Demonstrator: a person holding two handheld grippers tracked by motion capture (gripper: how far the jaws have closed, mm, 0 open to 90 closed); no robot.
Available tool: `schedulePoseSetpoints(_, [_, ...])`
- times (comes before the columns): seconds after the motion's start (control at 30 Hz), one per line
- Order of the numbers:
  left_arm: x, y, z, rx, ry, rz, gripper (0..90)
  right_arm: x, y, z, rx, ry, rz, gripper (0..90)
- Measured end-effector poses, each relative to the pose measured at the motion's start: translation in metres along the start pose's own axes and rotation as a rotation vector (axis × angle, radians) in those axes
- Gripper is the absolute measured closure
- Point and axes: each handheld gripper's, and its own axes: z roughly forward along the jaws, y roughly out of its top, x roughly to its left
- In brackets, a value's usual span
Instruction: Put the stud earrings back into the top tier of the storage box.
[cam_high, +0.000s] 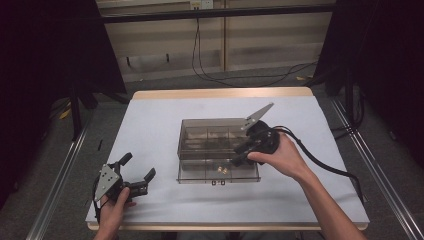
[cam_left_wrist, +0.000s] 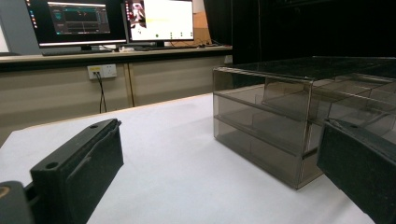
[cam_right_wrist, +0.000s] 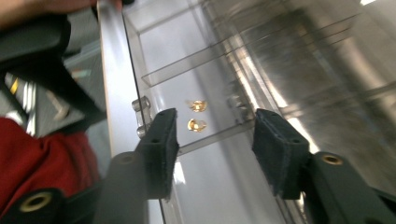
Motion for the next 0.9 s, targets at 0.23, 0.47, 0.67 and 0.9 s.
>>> schedulePoseSetpoints(0.23, [0.000, 0.000, 0.000, 0.000, 0.002, -0.005, 0.7, -0.008, -0.043, -0.031, -0.181, -0.114, 0.084, 32.5])
schedulePoseSetpoints(0.47, [0.000, 0.000, 0.000, 0.005, 0.002, 0.003, 0.7, -0.012, -0.083, -0.053, -0.289, -0.229, 0.151, 20.9])
schedulePoseSetpoints(0.67, [0.000, 0.000, 0.000, 0.005, -0.002, -0.003, 0.7, -0.011, -0.109, -0.057, -0.306, -0.323, 0.153, 16.5])
schedulePoseSetpoints(0.9, [0.000, 0.000, 0.000, 0.002, 0.003, -0.006, 0.7, -0.015, -0.143, -0.058, -0.350, -0.420, 0.221, 11.8])
